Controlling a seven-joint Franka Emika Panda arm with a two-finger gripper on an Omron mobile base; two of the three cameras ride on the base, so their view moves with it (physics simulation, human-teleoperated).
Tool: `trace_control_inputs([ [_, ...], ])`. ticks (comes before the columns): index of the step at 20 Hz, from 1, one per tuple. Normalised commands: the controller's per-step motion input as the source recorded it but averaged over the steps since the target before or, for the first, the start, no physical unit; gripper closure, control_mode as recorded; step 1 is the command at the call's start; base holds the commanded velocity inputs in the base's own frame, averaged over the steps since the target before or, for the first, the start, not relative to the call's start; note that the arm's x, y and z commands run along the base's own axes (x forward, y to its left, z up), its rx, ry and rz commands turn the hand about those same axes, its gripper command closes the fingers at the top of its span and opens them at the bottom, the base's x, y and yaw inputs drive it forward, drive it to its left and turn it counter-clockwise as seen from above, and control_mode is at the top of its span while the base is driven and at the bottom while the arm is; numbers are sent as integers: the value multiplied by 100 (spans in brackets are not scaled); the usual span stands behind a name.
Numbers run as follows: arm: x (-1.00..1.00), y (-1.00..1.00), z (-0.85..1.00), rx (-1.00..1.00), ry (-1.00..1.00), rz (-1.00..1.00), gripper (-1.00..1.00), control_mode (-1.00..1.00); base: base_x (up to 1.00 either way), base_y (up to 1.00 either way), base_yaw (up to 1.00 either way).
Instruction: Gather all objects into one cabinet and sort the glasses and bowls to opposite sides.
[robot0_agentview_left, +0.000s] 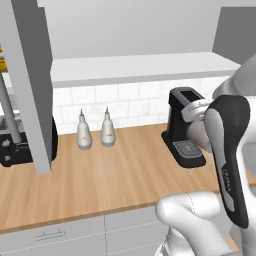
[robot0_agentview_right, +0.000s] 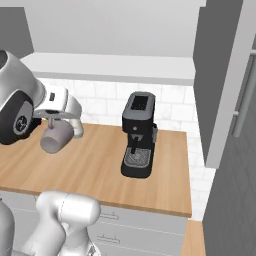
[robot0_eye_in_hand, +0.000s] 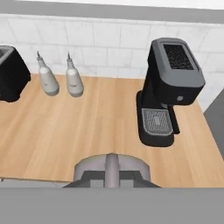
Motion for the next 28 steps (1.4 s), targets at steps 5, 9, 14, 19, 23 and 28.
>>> trace_control_inputs([
  [5, 3, -33, -2, 2, 9, -1, 100, -100, 0, 0, 0],
  [9, 0, -9, -19, 0, 5, 0, 100, -100, 0, 0, 0],
  [14, 0, 0, -24, 0, 0, 0, 100, 100, 0, 0, -1],
  [19, 0, 0, 0, 0, 0, 0, 100, 100, -78, 0, 0],
  [23, 0, 0, 0, 0, 0, 0, 100, 100, -100, 0, 4],
  [28, 0, 0, 0, 0, 0, 0, 100, 100, -95, 0, 19],
])
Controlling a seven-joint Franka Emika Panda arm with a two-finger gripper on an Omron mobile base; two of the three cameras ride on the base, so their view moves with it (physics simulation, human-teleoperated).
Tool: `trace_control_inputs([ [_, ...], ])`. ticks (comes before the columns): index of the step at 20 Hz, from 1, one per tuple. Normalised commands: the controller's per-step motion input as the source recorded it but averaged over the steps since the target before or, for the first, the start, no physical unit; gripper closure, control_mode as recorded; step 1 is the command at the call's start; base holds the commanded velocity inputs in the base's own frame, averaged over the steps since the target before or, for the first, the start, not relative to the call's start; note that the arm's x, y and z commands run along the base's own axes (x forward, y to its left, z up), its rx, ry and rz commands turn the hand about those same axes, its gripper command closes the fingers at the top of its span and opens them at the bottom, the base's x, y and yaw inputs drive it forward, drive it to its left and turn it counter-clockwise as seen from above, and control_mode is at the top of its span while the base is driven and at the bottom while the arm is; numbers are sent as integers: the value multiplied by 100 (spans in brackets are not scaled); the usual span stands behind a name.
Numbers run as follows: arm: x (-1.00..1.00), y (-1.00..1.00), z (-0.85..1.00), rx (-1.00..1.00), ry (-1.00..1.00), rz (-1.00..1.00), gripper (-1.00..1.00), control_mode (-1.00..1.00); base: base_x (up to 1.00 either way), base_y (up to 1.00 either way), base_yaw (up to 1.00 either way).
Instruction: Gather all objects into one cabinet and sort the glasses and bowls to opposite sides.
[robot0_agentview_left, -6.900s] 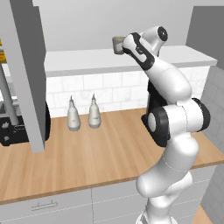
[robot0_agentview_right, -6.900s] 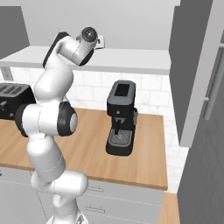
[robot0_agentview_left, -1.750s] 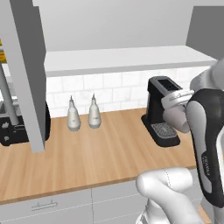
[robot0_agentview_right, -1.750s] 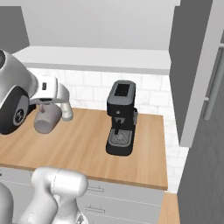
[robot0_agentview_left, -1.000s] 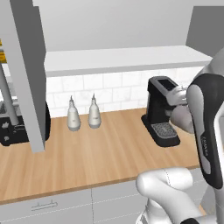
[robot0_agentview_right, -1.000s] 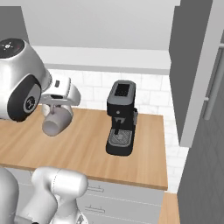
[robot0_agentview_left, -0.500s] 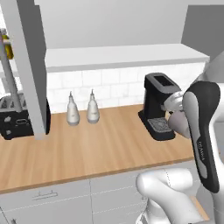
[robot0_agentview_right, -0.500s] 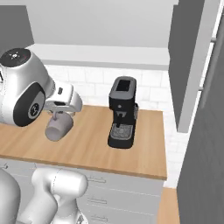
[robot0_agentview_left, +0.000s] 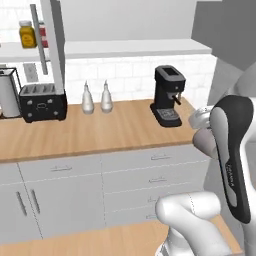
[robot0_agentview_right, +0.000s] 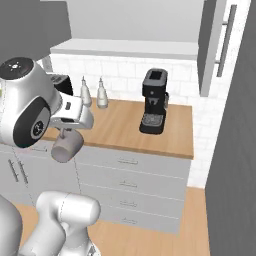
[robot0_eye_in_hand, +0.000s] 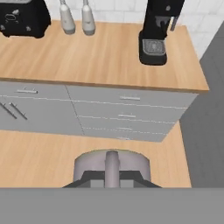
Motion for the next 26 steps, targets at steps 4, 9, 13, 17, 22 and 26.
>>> trace_control_inputs([
  [4, 0, 0, 0, 0, 0, 0, 100, 100, -41, 22, 41],
  [9, 0, 0, 0, 0, 0, 0, 100, 100, -24, 28, 57],
  [13, 0, 0, 0, 0, 0, 0, 100, 100, 0, 32, 59],
  [17, 0, 0, 0, 0, 0, 0, 100, 100, 24, 24, 48],
  [22, 0, 0, 0, 0, 0, 0, 100, 100, 48, 2, 45],
  [26, 0, 0, 0, 0, 0, 0, 100, 100, 47, 0, 42],
])
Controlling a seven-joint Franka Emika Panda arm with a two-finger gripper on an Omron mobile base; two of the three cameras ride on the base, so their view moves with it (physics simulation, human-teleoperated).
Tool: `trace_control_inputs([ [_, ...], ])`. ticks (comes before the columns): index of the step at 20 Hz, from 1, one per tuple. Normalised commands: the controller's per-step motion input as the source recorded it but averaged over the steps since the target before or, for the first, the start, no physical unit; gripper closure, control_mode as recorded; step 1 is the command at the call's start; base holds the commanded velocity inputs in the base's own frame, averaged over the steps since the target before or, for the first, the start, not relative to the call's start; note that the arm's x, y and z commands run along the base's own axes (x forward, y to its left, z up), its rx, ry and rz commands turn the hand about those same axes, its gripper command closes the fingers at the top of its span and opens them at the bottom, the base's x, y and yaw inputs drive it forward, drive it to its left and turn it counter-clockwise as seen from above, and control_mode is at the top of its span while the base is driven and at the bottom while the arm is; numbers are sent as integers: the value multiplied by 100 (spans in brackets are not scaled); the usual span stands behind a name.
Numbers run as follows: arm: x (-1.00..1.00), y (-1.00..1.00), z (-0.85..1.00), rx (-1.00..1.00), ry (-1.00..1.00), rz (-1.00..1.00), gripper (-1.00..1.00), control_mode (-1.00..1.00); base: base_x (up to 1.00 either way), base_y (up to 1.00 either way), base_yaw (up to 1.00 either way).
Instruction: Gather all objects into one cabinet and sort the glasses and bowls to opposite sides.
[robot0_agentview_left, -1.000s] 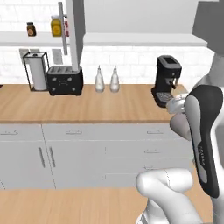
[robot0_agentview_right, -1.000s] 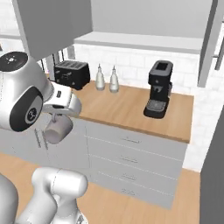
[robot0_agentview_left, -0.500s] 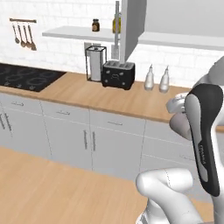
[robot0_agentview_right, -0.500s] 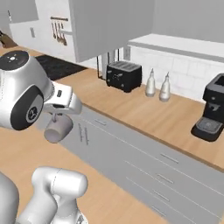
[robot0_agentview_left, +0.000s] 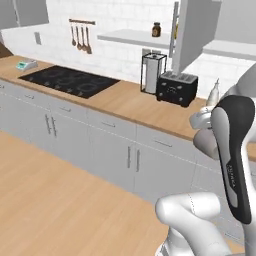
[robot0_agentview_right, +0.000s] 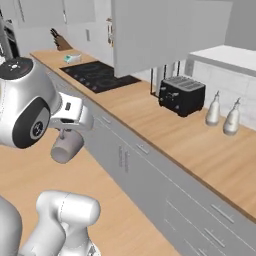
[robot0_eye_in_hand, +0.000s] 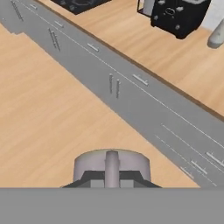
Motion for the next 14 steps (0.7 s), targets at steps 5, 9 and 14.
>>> trace_control_inputs([
  [5, 0, 0, 0, 0, 0, 0, 100, 100, 42, 1, 40],
  [9, 0, 0, 0, 0, 0, 0, 100, 100, 41, 1, 46],
  [14, 0, 0, 0, 0, 0, 0, 100, 100, 51, 1, 53],
])
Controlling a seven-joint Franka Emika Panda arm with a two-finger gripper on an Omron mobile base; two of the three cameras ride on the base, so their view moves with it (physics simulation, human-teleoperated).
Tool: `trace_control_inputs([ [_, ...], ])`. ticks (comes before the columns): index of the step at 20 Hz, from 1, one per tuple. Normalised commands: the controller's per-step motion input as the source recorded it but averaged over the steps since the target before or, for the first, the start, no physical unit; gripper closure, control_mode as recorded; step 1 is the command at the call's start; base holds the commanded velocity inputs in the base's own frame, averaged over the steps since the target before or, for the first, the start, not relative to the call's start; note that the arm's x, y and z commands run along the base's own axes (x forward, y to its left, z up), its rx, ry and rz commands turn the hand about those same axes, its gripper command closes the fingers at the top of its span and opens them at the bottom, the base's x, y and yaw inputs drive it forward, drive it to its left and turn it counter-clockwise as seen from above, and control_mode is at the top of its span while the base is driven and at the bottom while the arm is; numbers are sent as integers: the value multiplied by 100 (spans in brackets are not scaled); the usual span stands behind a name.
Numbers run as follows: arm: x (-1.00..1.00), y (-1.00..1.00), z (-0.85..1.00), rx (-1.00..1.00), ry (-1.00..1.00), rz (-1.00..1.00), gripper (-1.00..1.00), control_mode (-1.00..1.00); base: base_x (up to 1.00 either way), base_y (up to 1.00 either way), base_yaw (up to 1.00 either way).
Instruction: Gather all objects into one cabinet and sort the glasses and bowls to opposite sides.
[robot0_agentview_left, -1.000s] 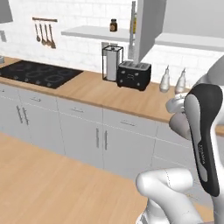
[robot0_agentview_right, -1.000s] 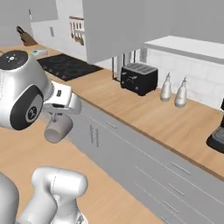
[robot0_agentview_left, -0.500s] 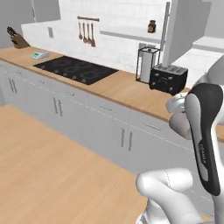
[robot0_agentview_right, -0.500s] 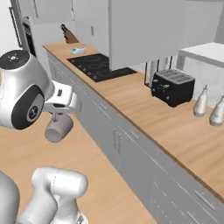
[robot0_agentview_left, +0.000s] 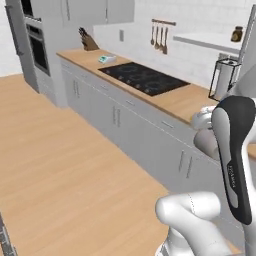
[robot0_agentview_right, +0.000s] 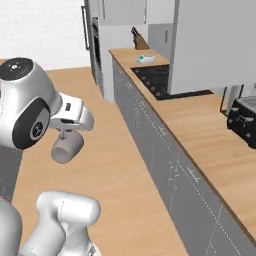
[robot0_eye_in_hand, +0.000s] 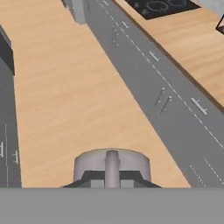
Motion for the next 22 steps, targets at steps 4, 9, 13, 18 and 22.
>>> trace_control_inputs([
  [4, 0, 0, 0, 0, 0, 0, 100, 100, 54, -1, 55],
  [9, 0, 0, 0, 0, 0, 0, 100, 100, 53, -21, 31],
  [13, 0, 0, 0, 0, 0, 0, 100, 100, 66, -41, 29],
  [18, 0, 0, 0, 0, 0, 0, 100, 100, 82, -35, 27],
  [22, 0, 0, 0, 0, 0, 0, 100, 100, 93, -23, 23],
])
